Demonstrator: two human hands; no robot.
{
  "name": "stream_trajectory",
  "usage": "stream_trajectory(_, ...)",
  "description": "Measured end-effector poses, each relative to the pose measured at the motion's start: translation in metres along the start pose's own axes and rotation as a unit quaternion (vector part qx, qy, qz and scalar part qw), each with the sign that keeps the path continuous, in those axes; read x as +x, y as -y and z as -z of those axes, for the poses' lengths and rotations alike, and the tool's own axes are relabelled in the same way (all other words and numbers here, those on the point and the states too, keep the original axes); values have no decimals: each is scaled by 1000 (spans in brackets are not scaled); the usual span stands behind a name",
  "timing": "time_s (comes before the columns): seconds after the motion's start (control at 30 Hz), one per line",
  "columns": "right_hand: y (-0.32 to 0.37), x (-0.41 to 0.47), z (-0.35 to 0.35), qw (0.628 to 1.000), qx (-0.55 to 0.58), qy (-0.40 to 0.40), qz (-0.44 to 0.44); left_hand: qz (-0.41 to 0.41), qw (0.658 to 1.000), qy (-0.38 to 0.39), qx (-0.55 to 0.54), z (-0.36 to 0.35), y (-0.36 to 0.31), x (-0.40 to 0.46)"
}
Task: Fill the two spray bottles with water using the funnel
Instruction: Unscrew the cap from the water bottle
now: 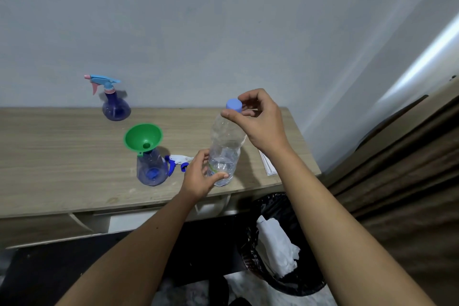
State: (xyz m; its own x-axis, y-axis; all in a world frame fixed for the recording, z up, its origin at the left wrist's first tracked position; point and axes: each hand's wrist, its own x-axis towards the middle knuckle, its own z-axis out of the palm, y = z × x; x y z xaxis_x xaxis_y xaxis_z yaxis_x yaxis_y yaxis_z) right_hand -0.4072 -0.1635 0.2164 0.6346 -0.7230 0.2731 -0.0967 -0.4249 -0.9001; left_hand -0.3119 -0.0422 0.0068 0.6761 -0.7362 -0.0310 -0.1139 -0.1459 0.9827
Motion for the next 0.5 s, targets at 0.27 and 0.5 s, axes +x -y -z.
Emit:
stream_trajectory(0.27,1,0,13,997,-26,69,38,-3,1000,-5,4,1,-4,-3)
stream_trajectory(0.5,11,3,7,999,-22,50,-3,5,1000,1,13,2,-6,-3)
